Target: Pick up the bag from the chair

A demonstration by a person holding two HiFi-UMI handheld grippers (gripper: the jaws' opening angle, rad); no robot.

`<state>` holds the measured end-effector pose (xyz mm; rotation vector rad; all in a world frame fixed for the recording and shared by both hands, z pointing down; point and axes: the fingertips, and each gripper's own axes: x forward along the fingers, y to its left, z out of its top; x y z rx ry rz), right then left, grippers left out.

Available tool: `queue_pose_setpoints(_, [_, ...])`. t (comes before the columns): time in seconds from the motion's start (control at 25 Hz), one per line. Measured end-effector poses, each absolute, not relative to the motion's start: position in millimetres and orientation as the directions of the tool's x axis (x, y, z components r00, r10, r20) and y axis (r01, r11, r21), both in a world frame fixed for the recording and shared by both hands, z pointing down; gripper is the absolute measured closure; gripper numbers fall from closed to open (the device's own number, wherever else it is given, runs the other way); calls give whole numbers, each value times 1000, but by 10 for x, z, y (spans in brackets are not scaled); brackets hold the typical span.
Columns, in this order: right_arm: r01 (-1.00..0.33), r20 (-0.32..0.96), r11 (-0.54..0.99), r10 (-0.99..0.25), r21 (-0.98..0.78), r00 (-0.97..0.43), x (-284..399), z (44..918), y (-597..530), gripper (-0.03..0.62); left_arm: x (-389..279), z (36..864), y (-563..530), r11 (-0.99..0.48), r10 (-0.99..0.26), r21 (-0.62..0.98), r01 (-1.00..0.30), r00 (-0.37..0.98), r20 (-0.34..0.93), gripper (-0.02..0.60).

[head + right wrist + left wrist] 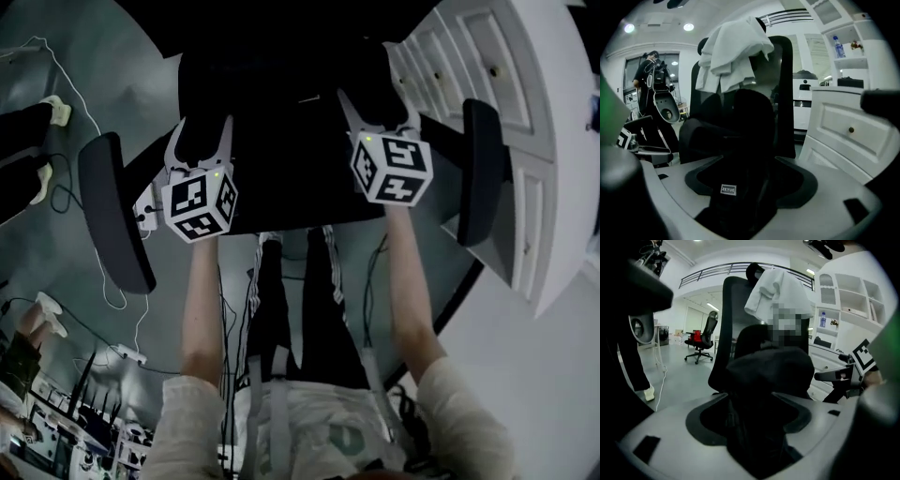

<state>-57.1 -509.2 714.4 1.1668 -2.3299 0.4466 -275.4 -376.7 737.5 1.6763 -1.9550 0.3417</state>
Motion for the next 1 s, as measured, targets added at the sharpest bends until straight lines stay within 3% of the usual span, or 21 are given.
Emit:
queue_pose_setpoints(0.64, [-816,700,576,-562,-51,-441,-519,8268,-5166,292,-2612,8134,-3706,237,-776,198,-951,-63,628,296])
queue_pose_setpoints(1.0, [-833,708,550,-563,-64,-426,-500,8509,-5128,292,-2612,8382,-3695,301,-778,330,-895,-30,627,298])
